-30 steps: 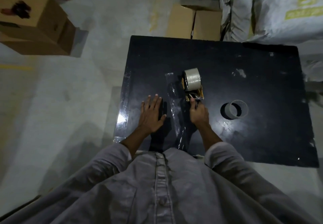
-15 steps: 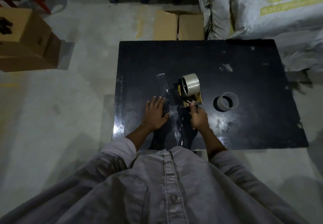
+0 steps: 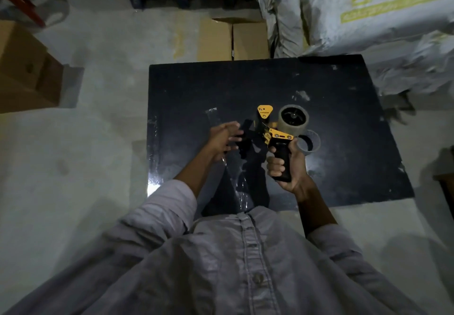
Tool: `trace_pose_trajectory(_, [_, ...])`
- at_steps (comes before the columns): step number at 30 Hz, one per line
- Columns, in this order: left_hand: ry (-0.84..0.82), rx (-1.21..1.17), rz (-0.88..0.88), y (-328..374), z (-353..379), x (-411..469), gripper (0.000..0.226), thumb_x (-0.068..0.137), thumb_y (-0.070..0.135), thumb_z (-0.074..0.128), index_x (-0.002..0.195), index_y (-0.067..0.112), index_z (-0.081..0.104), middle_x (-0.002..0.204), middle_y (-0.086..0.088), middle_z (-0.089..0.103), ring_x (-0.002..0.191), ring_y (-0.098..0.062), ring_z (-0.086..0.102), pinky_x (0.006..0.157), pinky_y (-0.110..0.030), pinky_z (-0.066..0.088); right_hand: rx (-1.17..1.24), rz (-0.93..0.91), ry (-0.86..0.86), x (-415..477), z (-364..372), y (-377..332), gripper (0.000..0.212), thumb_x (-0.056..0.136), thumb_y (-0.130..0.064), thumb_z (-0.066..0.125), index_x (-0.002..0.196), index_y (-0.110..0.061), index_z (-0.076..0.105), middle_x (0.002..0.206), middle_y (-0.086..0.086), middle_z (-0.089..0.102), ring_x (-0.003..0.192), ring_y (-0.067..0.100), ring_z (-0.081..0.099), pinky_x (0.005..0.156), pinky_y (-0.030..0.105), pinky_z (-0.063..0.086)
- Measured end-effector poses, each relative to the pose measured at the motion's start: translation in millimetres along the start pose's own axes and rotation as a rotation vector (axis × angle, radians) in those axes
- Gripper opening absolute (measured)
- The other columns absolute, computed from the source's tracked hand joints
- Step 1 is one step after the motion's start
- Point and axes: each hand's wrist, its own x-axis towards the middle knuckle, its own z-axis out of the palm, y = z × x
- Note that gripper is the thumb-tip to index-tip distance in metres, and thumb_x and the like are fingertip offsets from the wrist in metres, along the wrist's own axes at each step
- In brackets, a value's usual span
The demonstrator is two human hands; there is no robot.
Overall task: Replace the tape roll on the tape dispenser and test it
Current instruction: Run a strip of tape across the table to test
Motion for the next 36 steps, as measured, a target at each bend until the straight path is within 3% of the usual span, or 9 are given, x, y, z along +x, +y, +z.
trace_pose_trajectory(5, [-0.104, -0.127, -0.116, 10.7, 20.1, 9.6, 0.062, 0.107, 0.04, 0.073, 0.157, 0.005, 0.059, 0.154, -0.021, 0.067, 0.124, -0.03, 0.068, 0.118, -0.053, 0.054, -0.212, 0.073, 0.06, -7.5, 0.5, -17.5, 0.088, 0.096, -0.097, 0.028, 0.087, -0.017, 0.062, 0.053, -0.003, 0.04, 0.035, 0.011, 0.038, 0.04, 0.021, 0.03])
trace_pose_trajectory(9, [-0.116, -0.163, -0.134, 11.3, 25.2, 15.4, 0.067, 0.105, 0.038, 0.077, 0.156, 0.0, 0.058, 0.157, -0.021, 0.064, 0.144, -0.037, 0.065, 0.122, -0.054, 0.054, -0.267, 0.086, 0.064, -9.5, 4.5, -24.8, 0.09, 0.096, -0.096, 0.027, 0.081, -0.017, 0.066, 0.051, -0.001, 0.04, 0.034, 0.013, 0.039, 0.037, 0.022, 0.037])
trace_pose_trajectory(13, [-0.111, -0.17, -0.145, 10.1, 26.7, 16.8, 0.062, 0.104, 0.031, 0.079, 0.151, -0.005, 0.062, 0.147, -0.023, 0.069, 0.12, -0.029, 0.066, 0.124, -0.053, 0.053, -0.292, 0.1, 0.071, -9.5, 3.1, -30.5, 0.089, 0.097, -0.096, 0.025, 0.085, -0.015, 0.059, 0.049, 0.0, 0.039, 0.033, 0.013, 0.037, 0.037, 0.021, 0.034])
trace_pose_trajectory(16, [-0.132, -0.211, -0.159, 10.5, 25.6, 16.4, 0.037, 0.107, 0.026, 0.076, 0.134, 0.004, 0.065, 0.13, -0.015, 0.067, 0.109, -0.025, 0.067, 0.123, -0.048, 0.052, -0.312, 0.098, 0.083, -7.6, -0.3, -33.4, 0.087, 0.097, -0.096, 0.026, 0.087, -0.015, 0.057, 0.051, 0.0, 0.038, 0.034, 0.014, 0.036, 0.037, 0.021, 0.034])
trace_pose_trajectory(20, [-0.154, -0.224, -0.181, 9.4, 23.7, 13.9, 0.027, 0.11, 0.022, 0.07, 0.13, 0.007, 0.063, 0.113, -0.008, 0.071, 0.091, -0.017, 0.067, 0.102, -0.039, 0.059, -0.341, 0.103, 0.088, -2.6, -2.9, -37.5, 0.087, 0.096, -0.097, 0.028, 0.089, -0.015, 0.056, 0.052, 0.0, 0.038, 0.035, 0.014, 0.035, 0.039, 0.022, 0.035])
trace_pose_trajectory(25, [-0.099, -0.243, -0.22, 8.9, 20.9, 15.6, 0.021, 0.108, 0.01, 0.063, 0.129, 0.007, 0.064, 0.133, -0.014, 0.069, 0.113, -0.027, 0.067, 0.125, -0.045, 0.05, -0.368, 0.119, 0.098, 0.3, -5.0, -40.6, 0.087, 0.096, -0.096, 0.027, 0.089, -0.014, 0.056, 0.053, 0.0, 0.037, 0.035, 0.014, 0.035, 0.039, 0.022, 0.036])
trace_pose_trajectory(28, [-0.032, -0.219, -0.235, 9.6, 19.7, 19.2, 0.02, 0.108, 0.012, 0.061, 0.127, 0.007, 0.063, 0.13, -0.014, 0.068, 0.092, -0.023, 0.068, 0.107, -0.041, 0.06, -0.414, 0.131, 0.108, -0.3, -5.7, -41.3, 0.087, 0.097, -0.096, 0.025, 0.089, -0.014, 0.055, 0.054, 0.001, 0.035, 0.035, 0.014, 0.034, 0.04, 0.021, 0.034])
trace_pose_trajectory(32, [0.016, -0.119, -0.26, 8.5, 17.5, 27.8, 0.022, 0.111, 0.011, 0.059, 0.13, 0.004, 0.064, 0.115, -0.014, 0.069, 0.088, -0.023, 0.065, 0.115, -0.043, 0.058, -0.506, 0.128, 0.129, -2.3, -7.1, -40.2, 0.087, 0.097, -0.096, 0.024, 0.089, -0.014, 0.054, 0.057, 0.003, 0.032, 0.036, 0.015, 0.034, 0.043, 0.02, 0.033])
trace_pose_trajectory(36, [0.041, 0.104, -0.228, 12.2, 13.4, 35.4, 0.009, 0.109, 0.004, 0.063, 0.118, 0.003, 0.062, 0.08, -0.006, 0.057, 0.068, -0.016, 0.054, 0.078, -0.033, 0.059, -0.622, 0.109, 0.165, -4.0, -13.5, -36.6, 0.087, 0.095, -0.097, 0.026, 0.094, -0.014, 0.052, 0.064, 0.004, 0.032, 0.043, 0.017, 0.033, 0.048, 0.023, 0.032])
